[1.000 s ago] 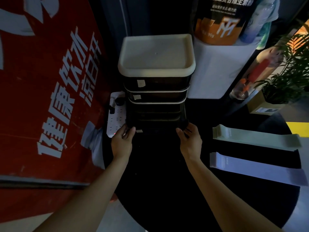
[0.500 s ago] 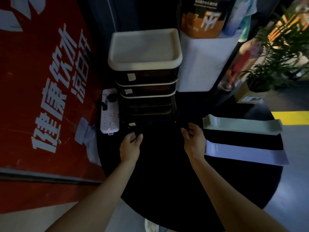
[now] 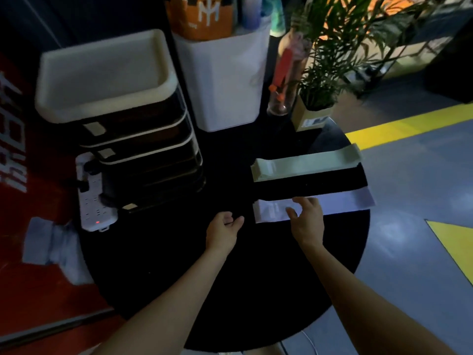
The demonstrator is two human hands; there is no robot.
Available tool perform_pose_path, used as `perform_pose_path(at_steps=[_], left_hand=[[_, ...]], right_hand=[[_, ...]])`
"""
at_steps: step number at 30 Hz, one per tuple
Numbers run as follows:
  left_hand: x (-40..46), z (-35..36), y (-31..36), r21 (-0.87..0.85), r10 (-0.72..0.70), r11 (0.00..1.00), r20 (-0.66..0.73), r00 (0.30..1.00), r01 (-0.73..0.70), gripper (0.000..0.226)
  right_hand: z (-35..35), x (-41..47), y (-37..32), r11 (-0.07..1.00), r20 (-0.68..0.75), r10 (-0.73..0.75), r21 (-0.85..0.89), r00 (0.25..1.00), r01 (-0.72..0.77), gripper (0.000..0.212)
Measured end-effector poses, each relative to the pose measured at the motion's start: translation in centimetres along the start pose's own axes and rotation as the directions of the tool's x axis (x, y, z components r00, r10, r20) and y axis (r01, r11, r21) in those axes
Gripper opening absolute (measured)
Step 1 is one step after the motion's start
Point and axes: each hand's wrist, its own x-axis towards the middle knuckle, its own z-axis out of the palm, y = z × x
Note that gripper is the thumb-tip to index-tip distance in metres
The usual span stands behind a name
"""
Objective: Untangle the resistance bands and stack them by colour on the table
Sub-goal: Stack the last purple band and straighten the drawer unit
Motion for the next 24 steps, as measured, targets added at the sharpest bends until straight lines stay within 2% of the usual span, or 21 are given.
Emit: perform_pose_path(at_steps=[4,6,14,15,18,24], left_hand=[[1.7,3.0,0.7,0.075,-0.083,0.994,0.069,0.994,0.078,0.054],[2.4,4.1,1.3,0.09,-0.109,0.991,0.095,0.989,0.1,0.046],[3.6,5.6,2.8,-0.084,-0.269,0.953,0.197,0.943,0.29,0.01],[3.7,5.6,2.8,-0.075,-0.269,0.954,0.209,0.94,0.29,0.004],[4.0,5.6,2.5,-0.034,-0.239,0.967,0.202,0.95,0.251,0.007],[3.3,5.0,2.6,-0.168,-0.183,0.961,0.215,0.959,0.221,0.009]], right_hand=[[-0.4,1.0,1.3,0.993,0.031,-0.033,-0.114,0.999,0.036,0.023],[-0.5,1.2,1.8,0.987,0.038,-0.068,-0.146,0.997,0.073,0.016],[-0.3,1.5,2.6,0.982,0.025,-0.119,-0.143,0.993,0.121,0.013],[-0.3,1.6,2.7,0.982,0.032,-0.117,-0.147,0.993,0.121,0.015],[-0.3,1.6,2.9,0.982,0.052,-0.12,-0.138,0.991,0.126,0.018],[-1.1,1.7,2.1,0.994,0.107,-0.06,-0.083,0.992,0.069,0.026]])
